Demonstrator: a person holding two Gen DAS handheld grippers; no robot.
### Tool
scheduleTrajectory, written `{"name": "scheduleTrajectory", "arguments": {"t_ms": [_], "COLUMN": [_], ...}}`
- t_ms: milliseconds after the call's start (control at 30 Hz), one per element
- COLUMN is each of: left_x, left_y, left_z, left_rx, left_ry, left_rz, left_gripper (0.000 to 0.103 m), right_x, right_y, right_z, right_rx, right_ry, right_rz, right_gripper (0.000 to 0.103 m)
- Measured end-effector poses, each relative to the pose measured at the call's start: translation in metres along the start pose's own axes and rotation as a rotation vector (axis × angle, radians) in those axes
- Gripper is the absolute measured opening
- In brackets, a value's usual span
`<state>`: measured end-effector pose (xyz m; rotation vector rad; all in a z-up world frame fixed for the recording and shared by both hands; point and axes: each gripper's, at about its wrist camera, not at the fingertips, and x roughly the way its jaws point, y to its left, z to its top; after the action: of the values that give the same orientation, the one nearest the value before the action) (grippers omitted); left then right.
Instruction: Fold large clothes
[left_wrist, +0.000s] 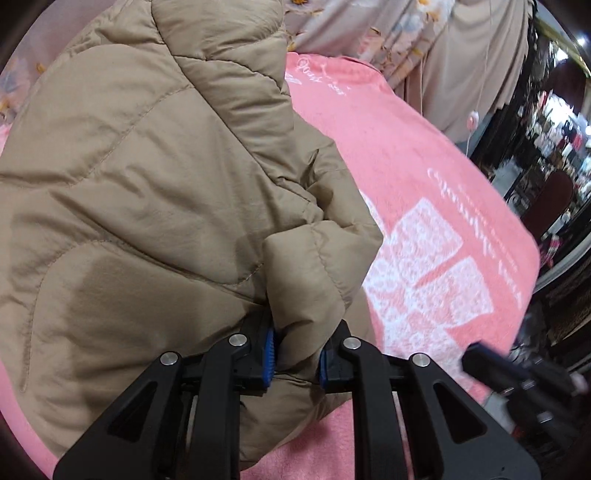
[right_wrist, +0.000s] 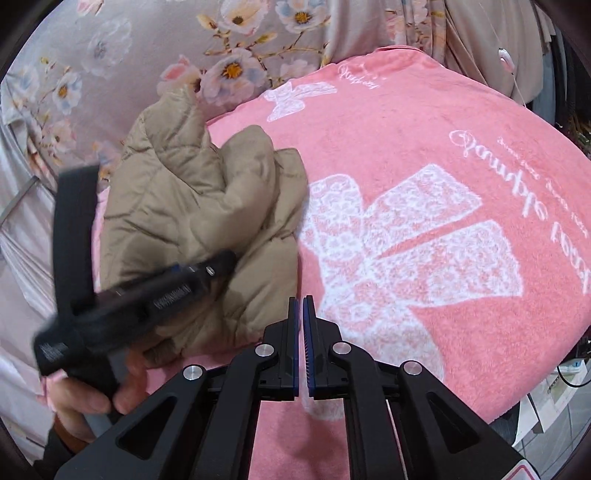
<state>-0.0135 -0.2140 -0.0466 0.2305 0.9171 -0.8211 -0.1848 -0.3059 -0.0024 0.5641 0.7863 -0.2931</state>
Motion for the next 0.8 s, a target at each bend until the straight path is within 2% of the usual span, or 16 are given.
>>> {"name": "scheduleTrajectory", "arguments": {"t_ms": [100,167,233,300,400,533,600,700,800], "left_x": [-0.012,-0.03,-0.055,-0.093,-0.137,-0.174,-0.181,-0.181,-0.167], "left_y": [-0.004,-0.003,0.003,0.018,0.048,0.105,0.13,0.158,0.176], "left_z": [-0.002,-0.005,-0.009,-0.013,-0.009,0.009,0.021,0.038,0.053], "left_rx": [0.017,0.012,-0.014,-0.068,-0.133,-0.246,-0.292,-0.339,-0.373], "left_ry": [-0.021,-0.034,-0.053,-0.115,-0.196,-0.304,-0.333,-0.338,-0.326], "left_rz": [-0.016,-0.064,-0.129,-0.154,-0.122,0.117,0.189,0.223,0.238], "left_gripper": [0.019,0.032,0.069,0.082,0.083,0.082,0.082,0.082,0.082], "right_x": [-0.01,-0.012,-0.021,-0.029,-0.035,-0.03,-0.017,0.015,0.054], "right_y": [0.002,0.007,0.014,0.024,0.041,0.083,0.1,0.121,0.134], "right_z": [0.017,0.038,0.056,0.073,0.095,0.122,0.133,0.151,0.17], "right_rx": [-0.011,-0.028,-0.039,-0.041,-0.032,-0.1,-0.114,-0.091,-0.085], "right_ry": [-0.032,-0.054,-0.079,-0.099,-0.126,-0.132,-0.114,-0.063,-0.031], "right_rz": [0.029,0.051,0.084,0.126,0.184,0.198,0.21,0.238,0.18], "right_gripper": [0.009,0.013,0.026,0.048,0.057,0.058,0.058,0.063,0.064]}}
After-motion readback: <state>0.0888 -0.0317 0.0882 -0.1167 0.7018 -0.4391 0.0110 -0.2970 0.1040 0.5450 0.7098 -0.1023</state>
